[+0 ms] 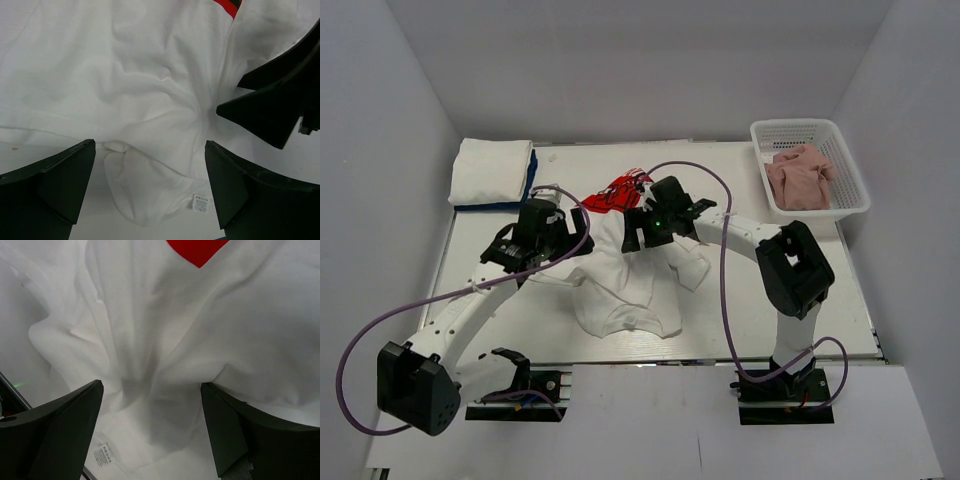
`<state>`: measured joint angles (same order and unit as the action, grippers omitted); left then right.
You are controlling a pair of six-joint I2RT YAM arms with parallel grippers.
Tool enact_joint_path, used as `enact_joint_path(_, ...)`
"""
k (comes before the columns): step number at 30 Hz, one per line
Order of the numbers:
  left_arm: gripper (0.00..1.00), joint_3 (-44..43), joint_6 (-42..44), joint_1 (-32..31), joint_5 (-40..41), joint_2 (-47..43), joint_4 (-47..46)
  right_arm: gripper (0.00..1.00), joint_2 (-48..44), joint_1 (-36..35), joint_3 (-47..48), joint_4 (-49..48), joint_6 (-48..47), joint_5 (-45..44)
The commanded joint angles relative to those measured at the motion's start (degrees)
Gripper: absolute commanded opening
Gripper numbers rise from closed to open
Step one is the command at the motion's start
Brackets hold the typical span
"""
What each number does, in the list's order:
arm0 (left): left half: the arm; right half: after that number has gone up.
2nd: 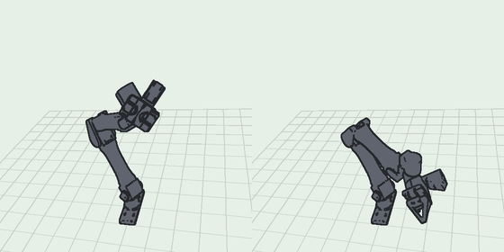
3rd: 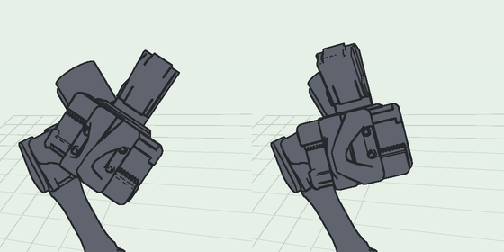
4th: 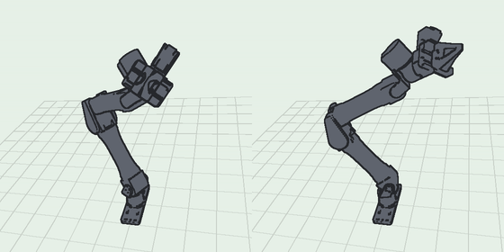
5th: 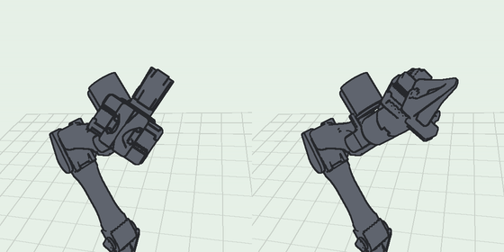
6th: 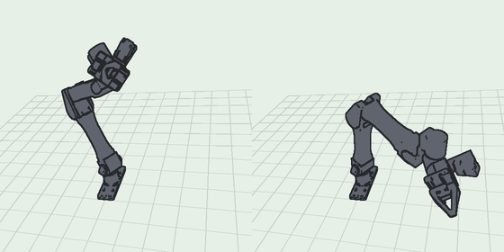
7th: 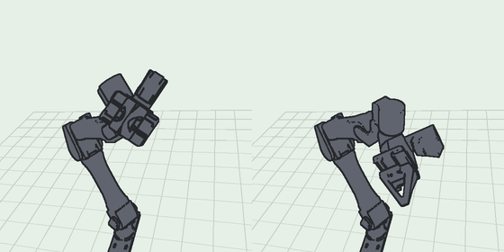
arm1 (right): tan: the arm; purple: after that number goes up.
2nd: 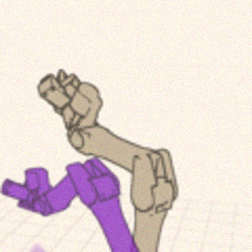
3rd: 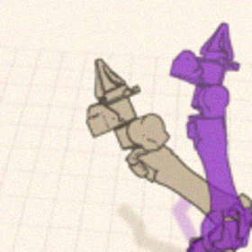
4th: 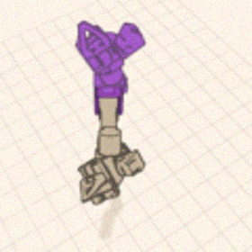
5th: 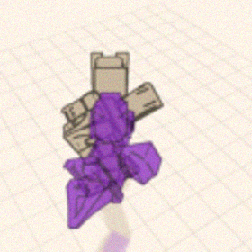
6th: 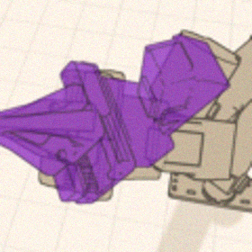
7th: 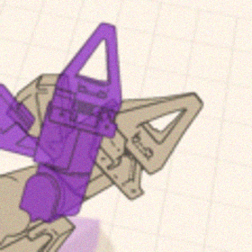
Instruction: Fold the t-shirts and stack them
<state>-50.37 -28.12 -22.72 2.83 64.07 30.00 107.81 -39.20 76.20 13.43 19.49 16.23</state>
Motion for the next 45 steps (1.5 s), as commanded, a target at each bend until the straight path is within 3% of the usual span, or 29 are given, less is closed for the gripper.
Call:
enact_joint_path(1, 1.00, -0.1, -0.4, 0.1, 0.6, -2.9, 0.7, 0.84, 1.4, -0.6, 2.6, -3.0, 2.2, -1.3)
enact_joint_path(2, 1.00, -0.1, -0.4, 0.1, 0.6, -2.9, 0.7, 0.79, 1.6, -0.7, 2.5, -3.9, 2.7, -1.5)
enact_joint_path(9, 1.00, -0.1, -0.4, 0.1, 1.2, -4.8, 1.2, 0.80, 1.4, -1.0, 3.4, 1.9, 1.2, -9.7)
enact_joint_path(13, 1.00, -0.1, -0.4, 0.1, 1.2, -4.8, 0.5, 0.82, -3.3, -0.8, -1.3, 2.8, 0.6, -13.6)
enact_joint_path(18, 1.00, -0.1, 0.2, 0.1, 0.6, -4.3, 0.0, 0.83, -5.6, -0.6, -6.2, 1.0, -0.9, -13.0)
enact_joint_path(29, 1.00, -0.1, 0.7, 0.1, 0.1, -3.8, 0.0, 0.81, 0.3, -1.2, 0.7, -3.4, -0.5, -2.6)
enact_joint_path(33, 1.00, 0.4, 0.7, 0.1, 0.1, -4.3, 0.0, 0.71, 1.3, -1.7, 2.2, -6.1, -0.3, -0.8)
enact_joint_path(36, 1.00, 0.4, 0.7, 0.1, 0.1, -4.3, 0.0, 0.55, 2.9, -1.5, 3.5, -7.5, 0.1, -0.5)
enact_joint_path(37, 1.00, 0.4, 0.7, 0.1, 0.1, -4.3, 0.0, 0.38, 3.2, -1.7, 5.2, -7.3, 0.3, -2.1)
enact_joint_path(38, 1.00, 0.4, 0.7, 0.1, 0.1, -4.3, 0.0, 0.36, 3.9, -1.7, 6.0, -6.4, 0.6, -2.9)
enact_joint_path(39, 1.00, 0.4, 0.7, 0.1, 0.1, -4.3, 0.0, 0.36, 4.2, -1.8, 6.6, -5.1, 0.3, -3.5)
enact_joint_path(41, 1.00, 0.4, 0.7, 0.1, 0.1, -4.3, 0.0, 0.52, 4.4, -2.0, 9.0, -2.6, -0.1, -6.2)
enact_joint_path(45, 1.00, 0.4, 0.7, 0.1, 0.6, -4.9, 0.0, 0.67, 2.8, -1.9, 8.8, 2.6, -0.4, -10.2)
